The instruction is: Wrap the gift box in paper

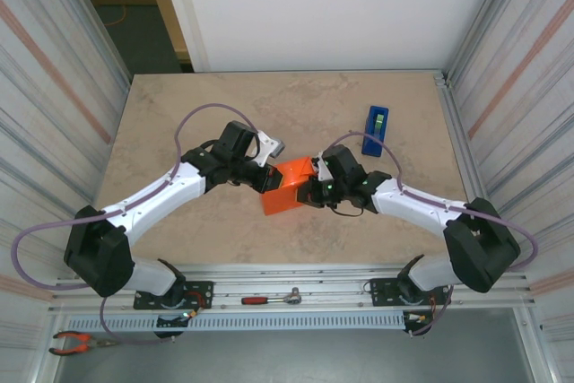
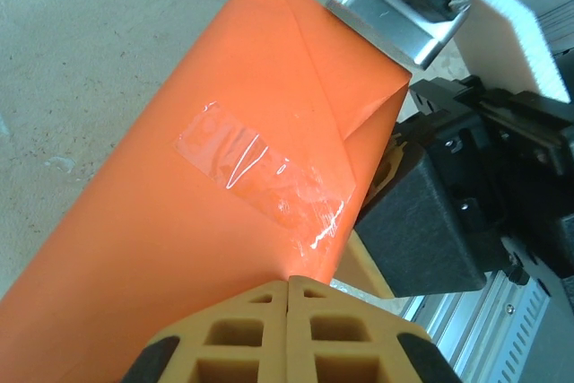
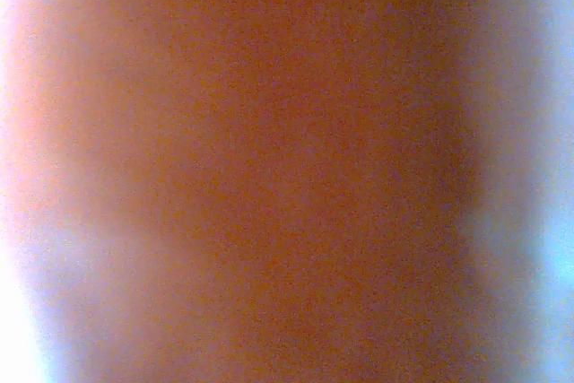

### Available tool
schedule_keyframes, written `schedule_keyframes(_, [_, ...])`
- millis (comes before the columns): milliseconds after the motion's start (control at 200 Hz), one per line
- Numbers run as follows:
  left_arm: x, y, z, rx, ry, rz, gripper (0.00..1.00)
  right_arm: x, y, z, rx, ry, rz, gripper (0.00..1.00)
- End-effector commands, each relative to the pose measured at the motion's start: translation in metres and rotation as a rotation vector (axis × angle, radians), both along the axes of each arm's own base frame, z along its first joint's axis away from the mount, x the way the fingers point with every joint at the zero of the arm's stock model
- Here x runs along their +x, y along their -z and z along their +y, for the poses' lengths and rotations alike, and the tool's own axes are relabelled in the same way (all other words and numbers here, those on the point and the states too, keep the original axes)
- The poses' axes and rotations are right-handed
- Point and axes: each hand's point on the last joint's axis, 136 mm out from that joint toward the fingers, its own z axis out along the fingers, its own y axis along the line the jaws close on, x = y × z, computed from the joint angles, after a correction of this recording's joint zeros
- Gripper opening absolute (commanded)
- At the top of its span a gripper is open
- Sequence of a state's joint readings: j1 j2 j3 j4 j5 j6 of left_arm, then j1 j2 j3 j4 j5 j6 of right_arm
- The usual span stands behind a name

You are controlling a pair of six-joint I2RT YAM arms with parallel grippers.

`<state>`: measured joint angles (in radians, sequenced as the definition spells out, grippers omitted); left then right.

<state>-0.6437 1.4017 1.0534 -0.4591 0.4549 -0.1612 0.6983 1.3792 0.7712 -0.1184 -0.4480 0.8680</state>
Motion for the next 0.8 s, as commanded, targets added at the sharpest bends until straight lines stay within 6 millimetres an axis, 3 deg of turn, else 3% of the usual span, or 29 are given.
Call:
schedule_keyframes(0, [-0.013,0.029,0.004,0.078,0.012,0.078,0.0,-0.002,-0.01,-0.011,0.006,0.016,-0.009,0.0])
schedule_keyframes(155, [-0.004,0.0,-0.006,0.011,0.017,0.04,0.01,-0.005,-0.02,-0.021,0.005,0.016,-0.03,0.0])
schedule_keyframes(376, [0.016,-0.056,-0.024,-0.127,-0.001,-0.023,0.34,-0.01,-0.035,-0.032,0.019,0.026,-0.059,0.0])
schedule_keyframes(521, [0.031,-0.088,-0.018,-0.223,-0.071,-0.061,0.49,-0.007,-0.049,-0.042,0.026,0.042,-0.093,0.0])
schedule_keyframes(636, [0.036,-0.091,0.001,-0.229,-0.145,-0.082,0.57,0.0,-0.065,-0.048,0.047,0.059,-0.125,0.0])
schedule_keyframes(792, [0.025,-0.077,0.029,-0.21,-0.227,-0.089,0.68,0.012,-0.087,-0.049,0.074,0.062,-0.175,0.21])
